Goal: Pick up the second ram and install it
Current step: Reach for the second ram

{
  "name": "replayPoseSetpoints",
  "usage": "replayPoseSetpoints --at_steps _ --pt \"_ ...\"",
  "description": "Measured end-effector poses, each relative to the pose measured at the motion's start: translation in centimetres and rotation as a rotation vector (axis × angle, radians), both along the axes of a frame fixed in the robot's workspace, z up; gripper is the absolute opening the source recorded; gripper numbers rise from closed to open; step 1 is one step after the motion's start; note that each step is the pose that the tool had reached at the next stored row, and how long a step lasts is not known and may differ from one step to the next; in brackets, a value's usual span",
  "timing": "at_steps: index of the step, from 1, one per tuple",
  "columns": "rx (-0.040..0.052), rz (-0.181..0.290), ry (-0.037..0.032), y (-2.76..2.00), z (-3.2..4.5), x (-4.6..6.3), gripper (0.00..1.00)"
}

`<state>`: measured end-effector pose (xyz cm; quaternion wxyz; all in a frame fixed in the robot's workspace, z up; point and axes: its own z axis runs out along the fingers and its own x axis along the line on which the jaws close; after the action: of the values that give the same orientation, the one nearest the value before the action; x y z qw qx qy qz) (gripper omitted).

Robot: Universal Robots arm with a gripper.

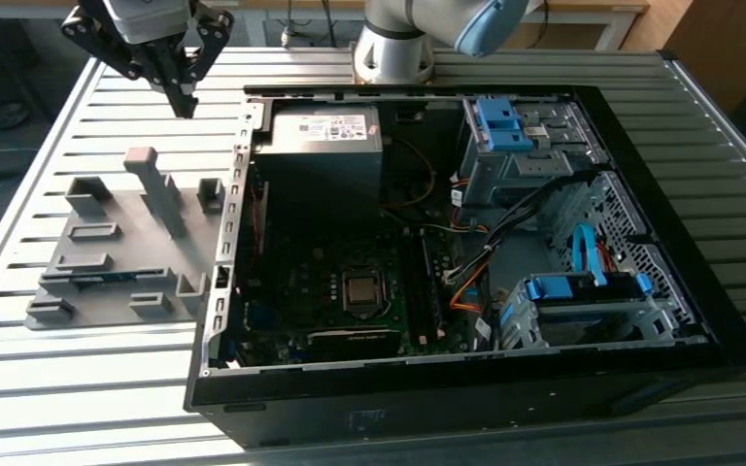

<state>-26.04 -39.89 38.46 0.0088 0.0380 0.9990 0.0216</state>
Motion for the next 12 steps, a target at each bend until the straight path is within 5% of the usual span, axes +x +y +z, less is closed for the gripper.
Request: replayPoseSetpoints --at_steps 12 --pt "0.0000 0.000 0.0021 0.00 -0.09 -0.84 0.11"
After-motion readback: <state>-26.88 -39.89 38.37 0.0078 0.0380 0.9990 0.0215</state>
